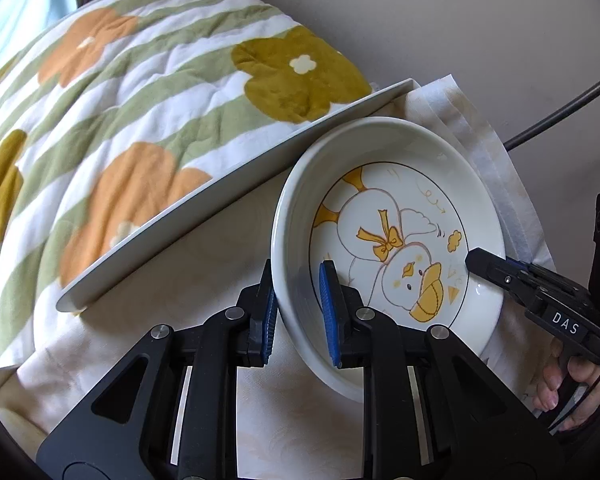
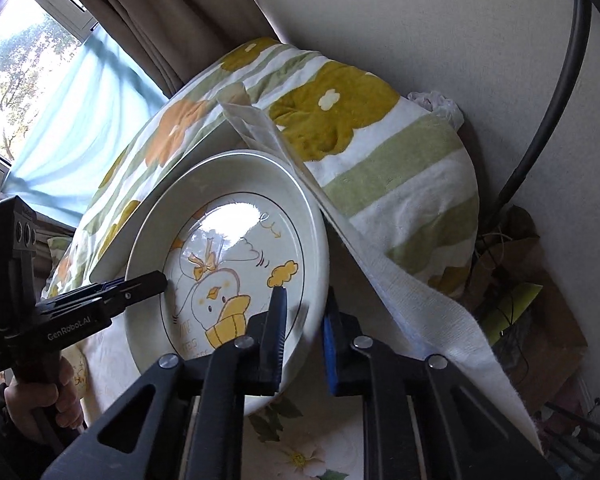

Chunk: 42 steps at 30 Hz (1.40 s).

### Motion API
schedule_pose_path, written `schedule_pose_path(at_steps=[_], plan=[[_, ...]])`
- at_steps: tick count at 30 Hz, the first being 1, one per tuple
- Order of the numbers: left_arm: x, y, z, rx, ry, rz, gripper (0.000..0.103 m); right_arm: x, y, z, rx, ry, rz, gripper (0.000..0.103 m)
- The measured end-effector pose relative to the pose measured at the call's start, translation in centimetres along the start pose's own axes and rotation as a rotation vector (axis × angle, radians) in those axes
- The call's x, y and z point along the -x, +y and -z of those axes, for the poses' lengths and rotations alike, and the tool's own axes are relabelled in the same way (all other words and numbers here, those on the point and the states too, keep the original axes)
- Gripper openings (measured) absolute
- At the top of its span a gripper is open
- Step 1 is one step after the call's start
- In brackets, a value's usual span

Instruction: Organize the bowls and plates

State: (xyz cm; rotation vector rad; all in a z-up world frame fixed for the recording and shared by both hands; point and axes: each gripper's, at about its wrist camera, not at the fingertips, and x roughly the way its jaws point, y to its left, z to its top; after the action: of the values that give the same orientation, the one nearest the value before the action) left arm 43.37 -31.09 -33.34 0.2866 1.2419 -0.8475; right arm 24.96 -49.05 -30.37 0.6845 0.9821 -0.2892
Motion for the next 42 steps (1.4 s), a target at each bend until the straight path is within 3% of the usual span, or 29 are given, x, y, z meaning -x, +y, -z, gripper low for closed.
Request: schedule_pose_path(at_steps=[9,19,30,36,42], plan=[[2.7,-1.2,0.9,-0.026,-0.067,-0.023,0.018,1.4,0.0,0.2,0.035,-0.023,-0.025,0.015],[10.8,-2.5,5.1,-0.015,-0.199,-0.053,0.018,7.2,3.1,1.7,0.147,-0.104,-0.069,0.015],[22.0,-1.8,17.2,0.106,-0.323,-0.117,0.018,13.9,9.7,8.1,0.340,-0.112,-0.154,0.015],[24.9,-0.4,24.5,0.231,-0.334,-0.182,0.018,13.7,12.5,12.2,0.444,-0.043,-0.227,0.015],[24.8,1.6,31.4,0.379,-0.324,-0.225,0.018,11.4,14.9,15.8,0.565,0.060,-0.286,0.015]])
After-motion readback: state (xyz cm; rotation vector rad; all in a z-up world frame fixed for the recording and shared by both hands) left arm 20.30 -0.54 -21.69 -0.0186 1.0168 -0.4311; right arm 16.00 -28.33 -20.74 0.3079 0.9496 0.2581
